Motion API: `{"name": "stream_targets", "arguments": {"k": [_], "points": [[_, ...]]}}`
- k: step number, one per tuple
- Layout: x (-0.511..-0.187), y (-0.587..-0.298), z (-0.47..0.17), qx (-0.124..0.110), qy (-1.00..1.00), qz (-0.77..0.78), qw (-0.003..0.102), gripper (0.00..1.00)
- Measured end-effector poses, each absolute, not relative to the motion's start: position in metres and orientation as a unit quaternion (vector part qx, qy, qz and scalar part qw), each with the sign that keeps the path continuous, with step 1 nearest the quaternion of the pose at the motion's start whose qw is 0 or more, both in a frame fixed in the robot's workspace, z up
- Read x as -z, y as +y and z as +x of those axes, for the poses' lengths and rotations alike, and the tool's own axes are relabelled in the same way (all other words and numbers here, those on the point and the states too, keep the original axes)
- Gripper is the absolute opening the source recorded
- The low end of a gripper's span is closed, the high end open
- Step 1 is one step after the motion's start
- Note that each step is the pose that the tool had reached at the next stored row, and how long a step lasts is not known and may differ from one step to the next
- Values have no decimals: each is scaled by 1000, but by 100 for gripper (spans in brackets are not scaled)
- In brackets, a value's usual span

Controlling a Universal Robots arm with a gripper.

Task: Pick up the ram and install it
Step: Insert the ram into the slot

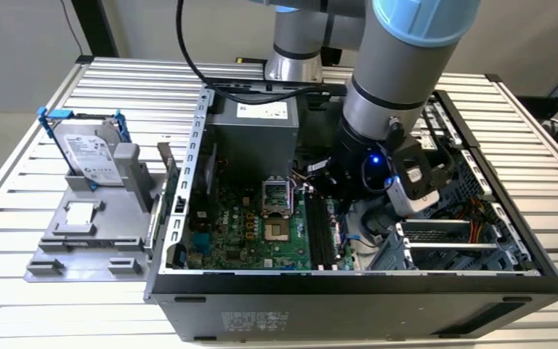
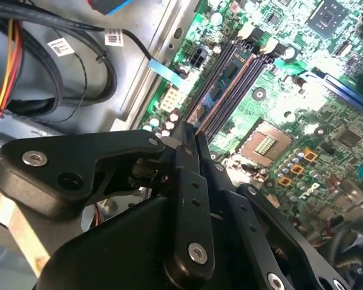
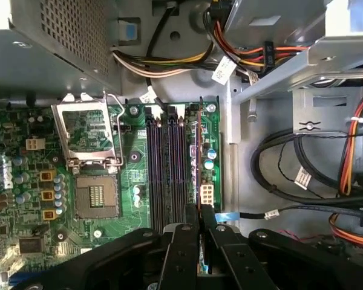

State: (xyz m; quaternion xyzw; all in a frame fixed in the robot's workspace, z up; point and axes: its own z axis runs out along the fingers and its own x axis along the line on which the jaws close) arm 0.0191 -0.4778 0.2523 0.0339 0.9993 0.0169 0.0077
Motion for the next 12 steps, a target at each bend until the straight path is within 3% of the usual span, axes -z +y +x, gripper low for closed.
{"name": "stream_targets", "arguments": {"k": [12], "points": [[-231,-478,18,-17,999,38,8,0]]}}
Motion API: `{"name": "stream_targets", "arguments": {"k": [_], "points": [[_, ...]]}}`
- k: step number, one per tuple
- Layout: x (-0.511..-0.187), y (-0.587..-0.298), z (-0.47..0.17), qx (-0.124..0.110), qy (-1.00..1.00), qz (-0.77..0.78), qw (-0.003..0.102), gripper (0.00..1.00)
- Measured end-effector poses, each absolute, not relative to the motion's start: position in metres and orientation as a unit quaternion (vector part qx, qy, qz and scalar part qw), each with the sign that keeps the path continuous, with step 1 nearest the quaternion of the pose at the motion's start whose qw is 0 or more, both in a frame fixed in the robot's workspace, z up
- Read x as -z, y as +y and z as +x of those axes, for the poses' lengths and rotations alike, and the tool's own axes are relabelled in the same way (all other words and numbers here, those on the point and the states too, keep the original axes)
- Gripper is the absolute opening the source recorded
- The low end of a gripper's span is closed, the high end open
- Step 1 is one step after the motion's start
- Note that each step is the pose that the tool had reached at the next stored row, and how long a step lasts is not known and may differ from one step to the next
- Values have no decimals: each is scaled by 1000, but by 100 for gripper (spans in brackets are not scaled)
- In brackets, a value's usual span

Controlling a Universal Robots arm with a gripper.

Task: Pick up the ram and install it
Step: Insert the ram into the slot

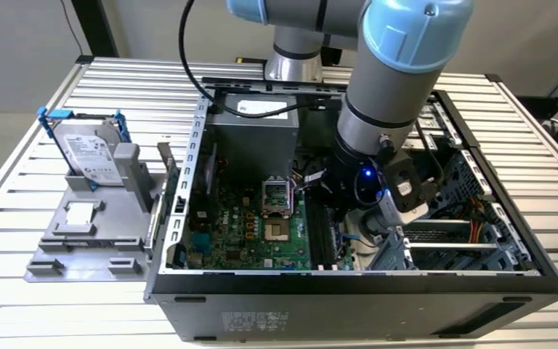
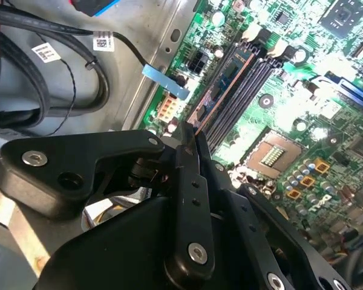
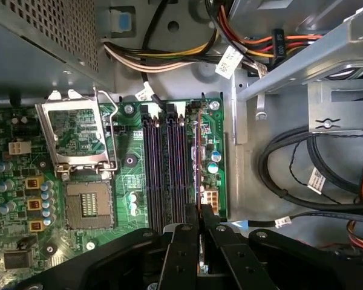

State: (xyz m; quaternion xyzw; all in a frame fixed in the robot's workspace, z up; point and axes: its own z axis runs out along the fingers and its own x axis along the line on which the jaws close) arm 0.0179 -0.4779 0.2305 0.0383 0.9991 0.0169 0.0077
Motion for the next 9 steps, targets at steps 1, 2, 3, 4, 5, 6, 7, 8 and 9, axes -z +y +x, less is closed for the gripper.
{"name": "stream_targets", "arguments": {"k": [1,2,3,4,5,6,7,8,9], "points": [[-229,-478,18,-17,999,38,8,0],[-227,-478,18,-17,999,38,8,0],[-225,-478,18,-17,999,38,8,0],[-223,-478,18,-17,999,38,8,0],[-221,-478,18,-17,999,38,8,0],[-220,-478,18,-17,999,38,8,0],[-220,-478,17,-17,999,38,8,0],[-220,-478,17,-17,999,38,8,0],[-220,-478,17,-17,999,38,8,0]]}}
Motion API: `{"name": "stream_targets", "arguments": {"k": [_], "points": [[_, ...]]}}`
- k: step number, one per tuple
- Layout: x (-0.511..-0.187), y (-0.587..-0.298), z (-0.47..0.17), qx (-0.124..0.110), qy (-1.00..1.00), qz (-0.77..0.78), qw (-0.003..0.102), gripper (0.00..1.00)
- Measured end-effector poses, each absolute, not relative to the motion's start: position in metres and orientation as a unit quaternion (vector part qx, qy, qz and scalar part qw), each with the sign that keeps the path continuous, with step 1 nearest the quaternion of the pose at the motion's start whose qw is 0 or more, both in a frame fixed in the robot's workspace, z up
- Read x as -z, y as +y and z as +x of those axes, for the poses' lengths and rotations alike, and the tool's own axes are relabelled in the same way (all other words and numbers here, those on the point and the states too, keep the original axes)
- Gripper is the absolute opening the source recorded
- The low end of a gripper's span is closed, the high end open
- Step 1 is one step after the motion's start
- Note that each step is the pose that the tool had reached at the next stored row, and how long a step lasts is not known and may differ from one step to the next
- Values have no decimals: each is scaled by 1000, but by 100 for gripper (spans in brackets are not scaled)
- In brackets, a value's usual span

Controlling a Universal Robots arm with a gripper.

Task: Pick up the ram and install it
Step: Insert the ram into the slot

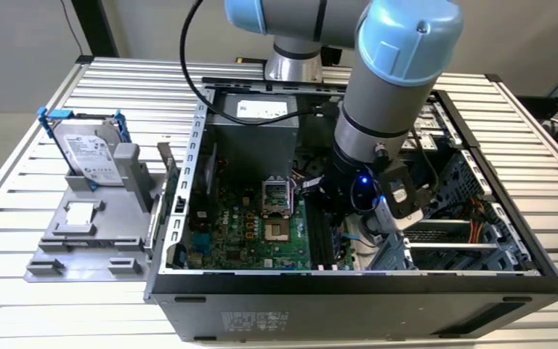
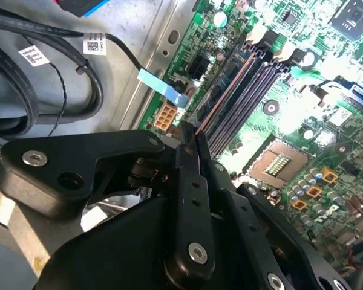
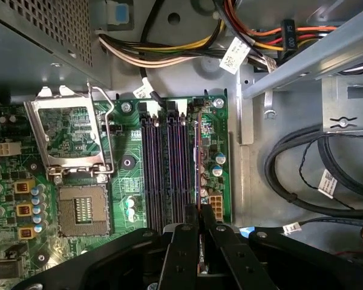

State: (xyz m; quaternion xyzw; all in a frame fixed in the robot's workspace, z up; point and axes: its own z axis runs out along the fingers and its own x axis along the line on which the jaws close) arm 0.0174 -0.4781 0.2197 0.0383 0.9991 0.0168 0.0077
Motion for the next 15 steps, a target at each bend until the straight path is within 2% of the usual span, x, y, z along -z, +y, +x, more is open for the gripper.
{"name": "stream_targets", "arguments": {"k": [4,15], "points": [[-228,-478,17,-16,999,38,8,0],[-223,-478,15,-15,999,38,8,0]]}}
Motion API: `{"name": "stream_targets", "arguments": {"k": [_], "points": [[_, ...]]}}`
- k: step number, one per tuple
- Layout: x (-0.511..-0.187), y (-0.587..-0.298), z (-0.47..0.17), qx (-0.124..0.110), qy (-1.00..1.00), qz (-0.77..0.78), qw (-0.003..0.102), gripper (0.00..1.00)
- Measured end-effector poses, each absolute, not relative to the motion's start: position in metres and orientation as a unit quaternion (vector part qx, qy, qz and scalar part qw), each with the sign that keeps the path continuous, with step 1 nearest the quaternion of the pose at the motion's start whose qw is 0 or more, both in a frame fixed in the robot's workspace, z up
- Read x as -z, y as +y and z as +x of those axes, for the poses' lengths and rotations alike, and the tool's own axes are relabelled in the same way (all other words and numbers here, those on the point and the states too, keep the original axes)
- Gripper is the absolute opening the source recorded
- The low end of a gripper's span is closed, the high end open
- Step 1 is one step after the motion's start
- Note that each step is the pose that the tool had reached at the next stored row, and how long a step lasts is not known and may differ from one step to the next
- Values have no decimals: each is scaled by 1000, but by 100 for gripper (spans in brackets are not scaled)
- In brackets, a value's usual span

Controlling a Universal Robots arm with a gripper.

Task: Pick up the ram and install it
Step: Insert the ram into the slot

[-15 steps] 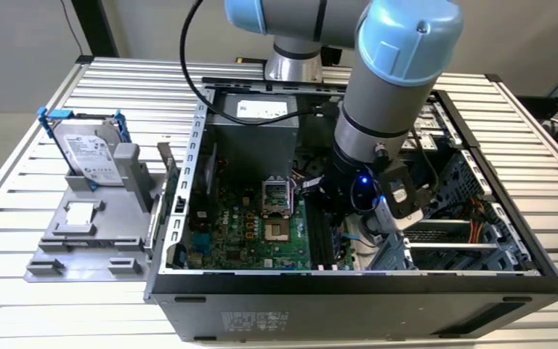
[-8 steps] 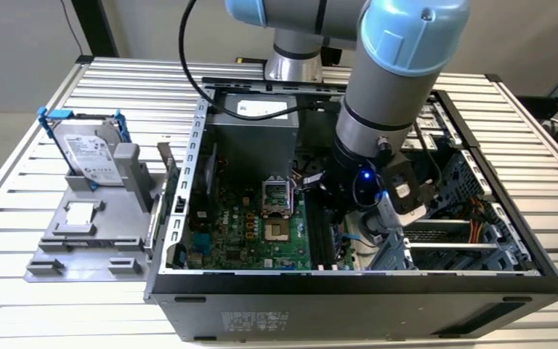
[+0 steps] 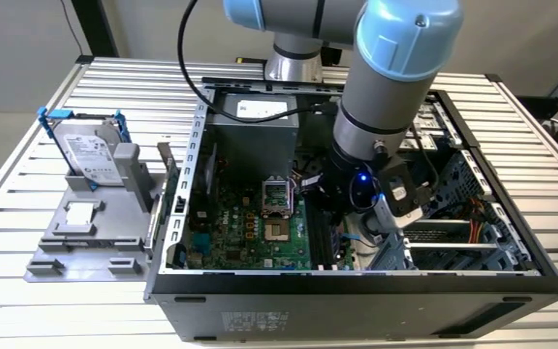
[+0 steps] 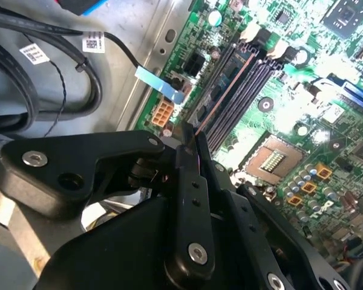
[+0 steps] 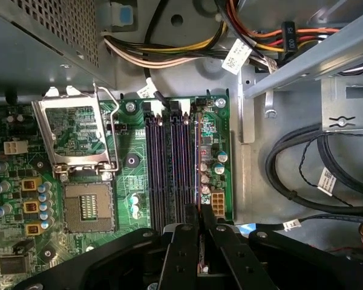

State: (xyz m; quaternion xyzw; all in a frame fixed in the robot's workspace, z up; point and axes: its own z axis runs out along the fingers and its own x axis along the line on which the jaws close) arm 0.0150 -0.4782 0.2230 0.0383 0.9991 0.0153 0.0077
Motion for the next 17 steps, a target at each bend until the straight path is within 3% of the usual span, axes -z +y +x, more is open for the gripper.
{"name": "stream_targets", "arguments": {"k": [17], "points": [[-225,-480,15,-14,1000,24,6,0]]}}
